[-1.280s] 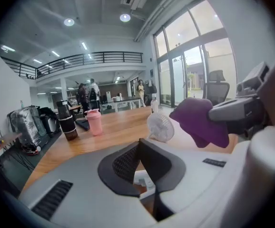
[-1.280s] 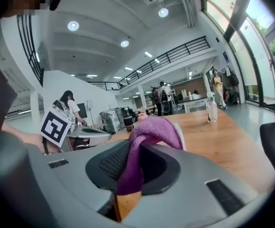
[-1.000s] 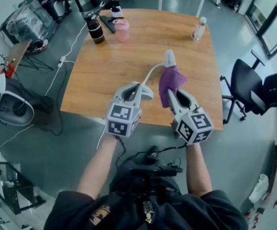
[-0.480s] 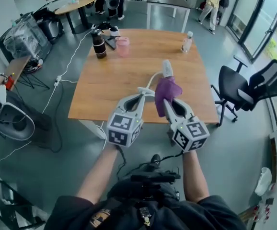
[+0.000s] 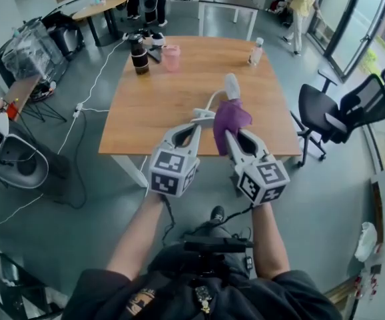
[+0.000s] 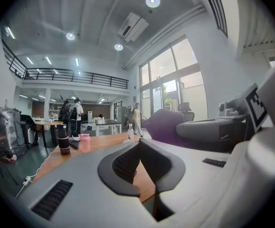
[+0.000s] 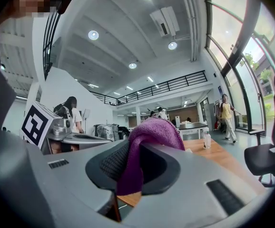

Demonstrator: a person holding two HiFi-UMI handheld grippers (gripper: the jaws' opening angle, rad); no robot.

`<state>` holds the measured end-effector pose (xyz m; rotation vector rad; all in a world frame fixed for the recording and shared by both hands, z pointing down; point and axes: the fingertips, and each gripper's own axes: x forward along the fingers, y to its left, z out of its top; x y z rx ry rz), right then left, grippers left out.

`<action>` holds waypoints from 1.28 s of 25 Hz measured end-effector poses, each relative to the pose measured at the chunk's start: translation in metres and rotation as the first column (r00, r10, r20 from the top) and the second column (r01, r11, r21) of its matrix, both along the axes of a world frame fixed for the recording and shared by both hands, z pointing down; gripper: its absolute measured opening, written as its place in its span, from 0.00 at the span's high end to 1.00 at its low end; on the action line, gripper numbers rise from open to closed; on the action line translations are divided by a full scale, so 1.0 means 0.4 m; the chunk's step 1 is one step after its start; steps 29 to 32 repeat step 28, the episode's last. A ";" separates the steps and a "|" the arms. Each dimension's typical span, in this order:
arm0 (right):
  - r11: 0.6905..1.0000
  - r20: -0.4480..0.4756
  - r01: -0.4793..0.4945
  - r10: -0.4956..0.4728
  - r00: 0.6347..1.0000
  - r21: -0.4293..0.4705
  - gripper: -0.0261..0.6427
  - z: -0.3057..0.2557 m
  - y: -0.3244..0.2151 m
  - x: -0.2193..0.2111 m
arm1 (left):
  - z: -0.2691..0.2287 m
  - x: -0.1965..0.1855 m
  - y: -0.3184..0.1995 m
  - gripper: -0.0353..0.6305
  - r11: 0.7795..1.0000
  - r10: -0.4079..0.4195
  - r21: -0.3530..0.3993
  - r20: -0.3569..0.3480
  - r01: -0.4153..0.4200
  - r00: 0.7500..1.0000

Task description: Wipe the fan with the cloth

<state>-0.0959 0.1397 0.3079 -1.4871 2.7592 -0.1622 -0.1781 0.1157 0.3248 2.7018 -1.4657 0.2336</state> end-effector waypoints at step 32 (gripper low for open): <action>1.000 0.000 -0.014 0.014 1.000 0.014 0.86 -0.019 0.083 0.005 | -0.016 0.016 0.080 0.94 0.999 0.015 0.034 -0.004 -0.015 1.000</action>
